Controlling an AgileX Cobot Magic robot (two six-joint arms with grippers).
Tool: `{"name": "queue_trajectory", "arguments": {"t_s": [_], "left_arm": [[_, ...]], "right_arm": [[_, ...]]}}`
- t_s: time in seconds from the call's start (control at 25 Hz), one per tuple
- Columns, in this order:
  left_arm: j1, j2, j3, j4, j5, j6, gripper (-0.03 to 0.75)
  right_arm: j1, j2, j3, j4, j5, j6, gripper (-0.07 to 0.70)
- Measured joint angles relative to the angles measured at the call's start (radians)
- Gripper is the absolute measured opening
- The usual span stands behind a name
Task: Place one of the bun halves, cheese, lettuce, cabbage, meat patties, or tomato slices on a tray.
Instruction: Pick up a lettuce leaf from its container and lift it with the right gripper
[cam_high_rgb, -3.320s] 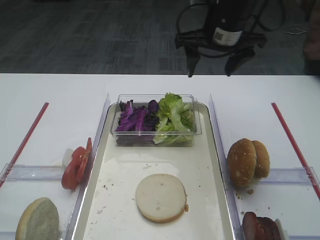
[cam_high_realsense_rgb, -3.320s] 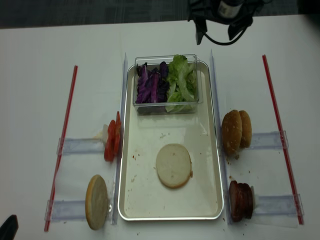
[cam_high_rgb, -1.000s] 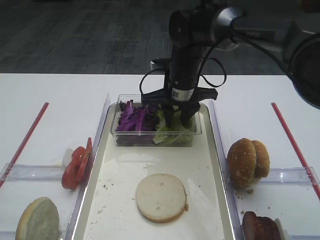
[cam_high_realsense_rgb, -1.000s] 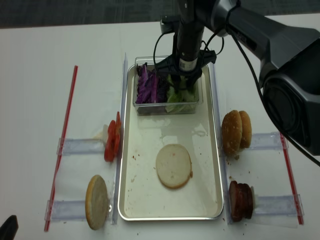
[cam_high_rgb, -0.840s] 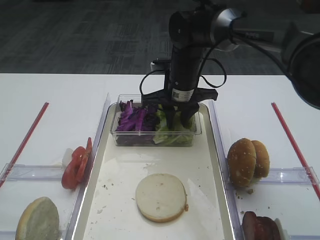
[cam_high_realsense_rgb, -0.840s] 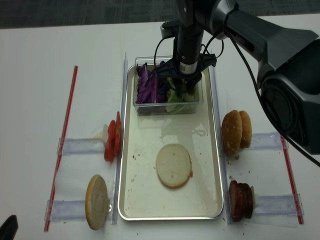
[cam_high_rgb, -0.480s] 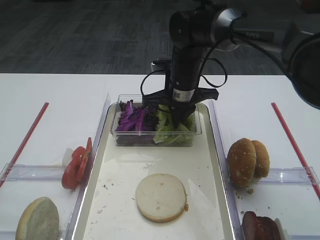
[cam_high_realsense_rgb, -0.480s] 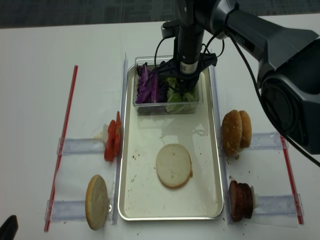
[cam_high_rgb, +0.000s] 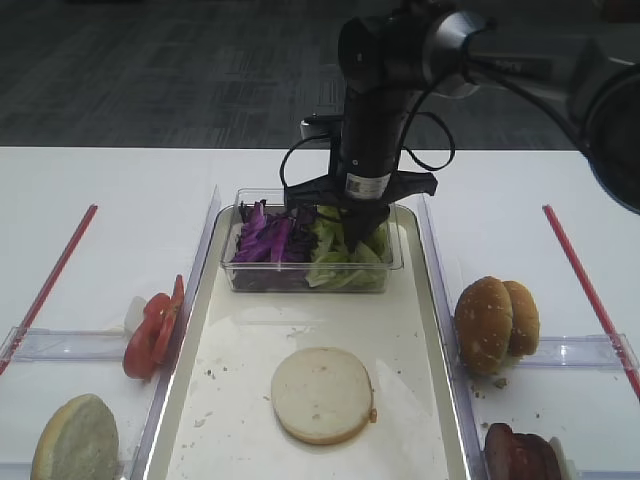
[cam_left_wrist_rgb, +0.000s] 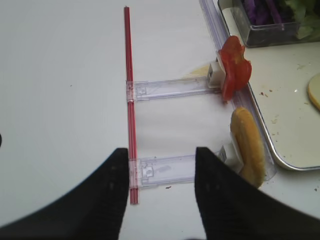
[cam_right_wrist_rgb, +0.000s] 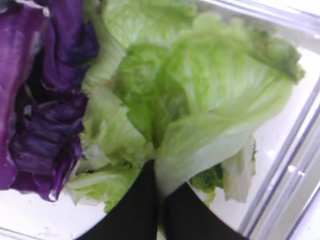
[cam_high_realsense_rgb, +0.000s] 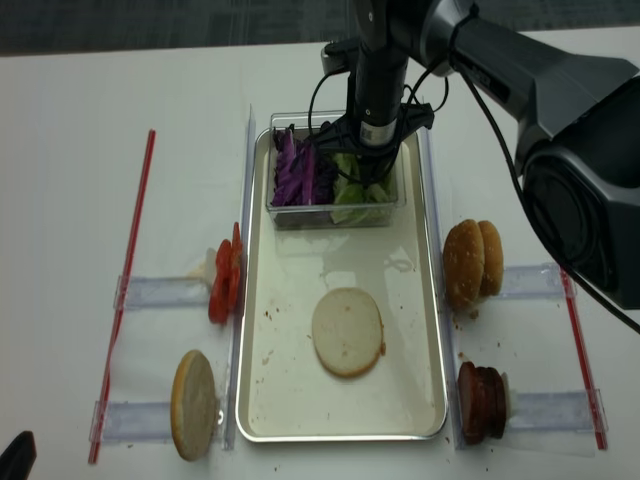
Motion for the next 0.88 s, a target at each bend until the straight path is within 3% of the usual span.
{"name": "queue_trajectory", "arguments": {"t_s": [0.76, 0.88], "left_arm": [[0.000, 0.000, 0.000, 0.000, 0.000, 0.000, 0.297], [0.000, 0.000, 0.000, 0.000, 0.000, 0.000, 0.297]], "right_arm": [[0.000, -0.123, -0.013, 0.033, 0.007, -0.027, 0.035], [0.000, -0.158, 0.028, 0.051, 0.007, -0.032, 0.035]]}}
